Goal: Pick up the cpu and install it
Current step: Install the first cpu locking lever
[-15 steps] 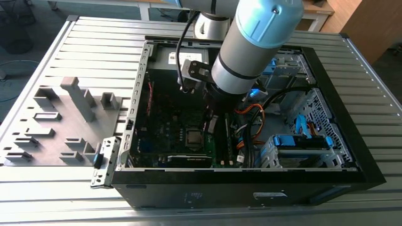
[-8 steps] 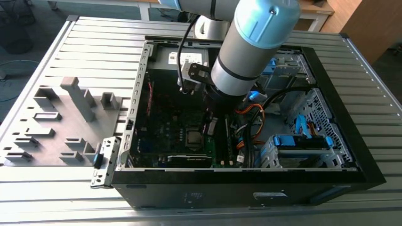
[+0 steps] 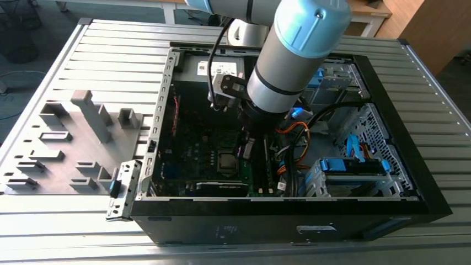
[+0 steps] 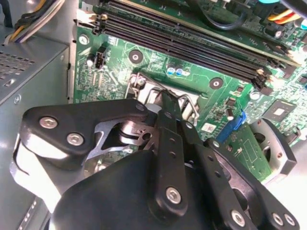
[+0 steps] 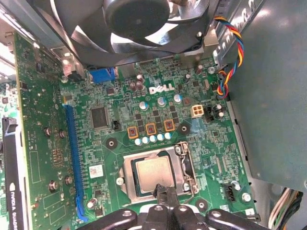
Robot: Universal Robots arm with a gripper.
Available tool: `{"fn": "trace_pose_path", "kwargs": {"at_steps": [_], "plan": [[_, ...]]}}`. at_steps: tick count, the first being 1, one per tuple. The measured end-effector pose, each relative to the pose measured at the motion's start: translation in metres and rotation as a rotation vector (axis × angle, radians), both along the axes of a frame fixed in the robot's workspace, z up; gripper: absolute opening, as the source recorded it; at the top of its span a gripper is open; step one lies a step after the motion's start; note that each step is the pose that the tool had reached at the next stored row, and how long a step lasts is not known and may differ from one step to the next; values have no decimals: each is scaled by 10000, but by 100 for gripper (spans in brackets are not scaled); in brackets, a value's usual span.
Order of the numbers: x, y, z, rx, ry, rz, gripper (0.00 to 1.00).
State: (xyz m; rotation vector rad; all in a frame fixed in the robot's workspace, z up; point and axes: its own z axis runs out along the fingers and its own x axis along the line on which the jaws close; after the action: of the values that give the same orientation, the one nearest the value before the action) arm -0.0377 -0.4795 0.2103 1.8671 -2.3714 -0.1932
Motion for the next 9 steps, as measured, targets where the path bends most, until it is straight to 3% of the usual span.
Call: {"fn": "trace_pose_path", "kwargs": {"at_steps": [9], "plan": [[1, 1, -9, 2, 0, -474, 11]]}}
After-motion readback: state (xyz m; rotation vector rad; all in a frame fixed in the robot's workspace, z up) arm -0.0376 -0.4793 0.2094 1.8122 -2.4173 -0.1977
